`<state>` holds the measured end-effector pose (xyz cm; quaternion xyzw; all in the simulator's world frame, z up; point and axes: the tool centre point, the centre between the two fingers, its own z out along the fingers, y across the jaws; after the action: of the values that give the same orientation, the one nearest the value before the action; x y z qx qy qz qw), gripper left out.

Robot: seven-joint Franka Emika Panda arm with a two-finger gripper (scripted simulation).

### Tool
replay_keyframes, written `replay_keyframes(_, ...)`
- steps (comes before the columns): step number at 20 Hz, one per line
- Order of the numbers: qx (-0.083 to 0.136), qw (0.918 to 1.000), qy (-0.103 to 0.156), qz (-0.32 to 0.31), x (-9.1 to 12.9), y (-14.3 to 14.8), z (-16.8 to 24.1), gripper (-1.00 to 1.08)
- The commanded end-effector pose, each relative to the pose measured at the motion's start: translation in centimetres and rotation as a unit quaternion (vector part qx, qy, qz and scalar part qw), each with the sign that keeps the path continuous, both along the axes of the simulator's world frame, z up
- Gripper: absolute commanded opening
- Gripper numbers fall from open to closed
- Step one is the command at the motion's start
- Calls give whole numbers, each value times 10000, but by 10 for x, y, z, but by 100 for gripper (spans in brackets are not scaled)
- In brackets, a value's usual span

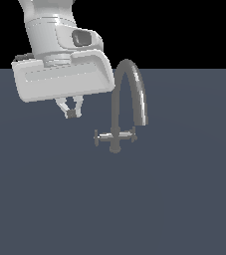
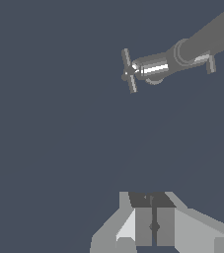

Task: Turn on the faucet by rotating a designated handle.

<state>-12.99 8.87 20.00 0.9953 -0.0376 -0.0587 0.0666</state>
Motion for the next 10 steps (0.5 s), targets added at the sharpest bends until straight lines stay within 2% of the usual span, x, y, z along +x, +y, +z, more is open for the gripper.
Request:
replay_keyframes(1,-186,9993,-197,-260,27,-24,-24,-64)
replay_keyframes(2,-268,9993,-262,-74,28,-3,-36,-78)
replay_keyframes(3,-128,9988,-186,-430,29,-14,-53,-62)
replay_keyframes(4,-308,9987,-313,-268,31,-9,-66,-45)
replay_keyframes(5,-378,9971,-434,-507,49,-31,-73,-71)
replay_keyframes(6,-373,9971,-418,-523,53,-44,-87,-31)
replay_keyframes(7,-412,9959,-642,-479,81,-68,-83,-38)
replay_keyframes(8,-345,9982,-371,-331,47,-39,-120,-51)
replay_keyframes(9,-305,9954,-828,-385,98,-43,-102,-71)
replay_keyframes(10,-428,9943,-661,-719,81,-83,-130,8)
